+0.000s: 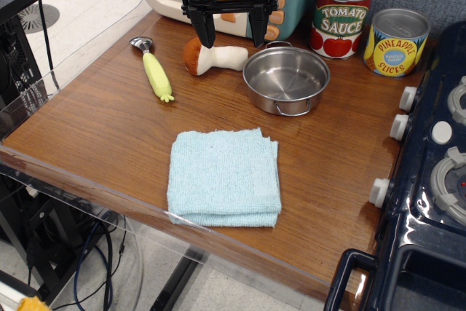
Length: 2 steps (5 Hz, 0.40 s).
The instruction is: Move the blue rag so that it's laying on top of the head of the yellow ice cream scoop.
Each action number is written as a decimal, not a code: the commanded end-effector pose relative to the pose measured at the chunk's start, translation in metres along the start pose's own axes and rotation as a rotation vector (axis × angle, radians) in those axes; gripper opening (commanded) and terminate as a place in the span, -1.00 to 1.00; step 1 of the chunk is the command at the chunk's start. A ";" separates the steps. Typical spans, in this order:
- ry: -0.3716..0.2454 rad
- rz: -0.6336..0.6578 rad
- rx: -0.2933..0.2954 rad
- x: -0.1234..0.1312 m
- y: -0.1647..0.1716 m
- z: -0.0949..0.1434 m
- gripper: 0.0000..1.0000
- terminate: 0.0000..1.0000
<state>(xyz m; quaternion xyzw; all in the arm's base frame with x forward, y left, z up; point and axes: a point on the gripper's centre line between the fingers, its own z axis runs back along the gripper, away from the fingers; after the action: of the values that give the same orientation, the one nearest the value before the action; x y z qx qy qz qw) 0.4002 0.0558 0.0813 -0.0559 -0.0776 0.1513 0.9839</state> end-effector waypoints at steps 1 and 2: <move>0.000 0.000 0.000 0.000 0.000 0.000 1.00 -1.00; 0.004 -0.044 -0.011 -0.018 -0.003 0.005 1.00 -1.00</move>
<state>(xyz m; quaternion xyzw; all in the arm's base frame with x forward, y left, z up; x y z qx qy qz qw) 0.3754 0.0471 0.0531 -0.0638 -0.0341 0.1366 0.9880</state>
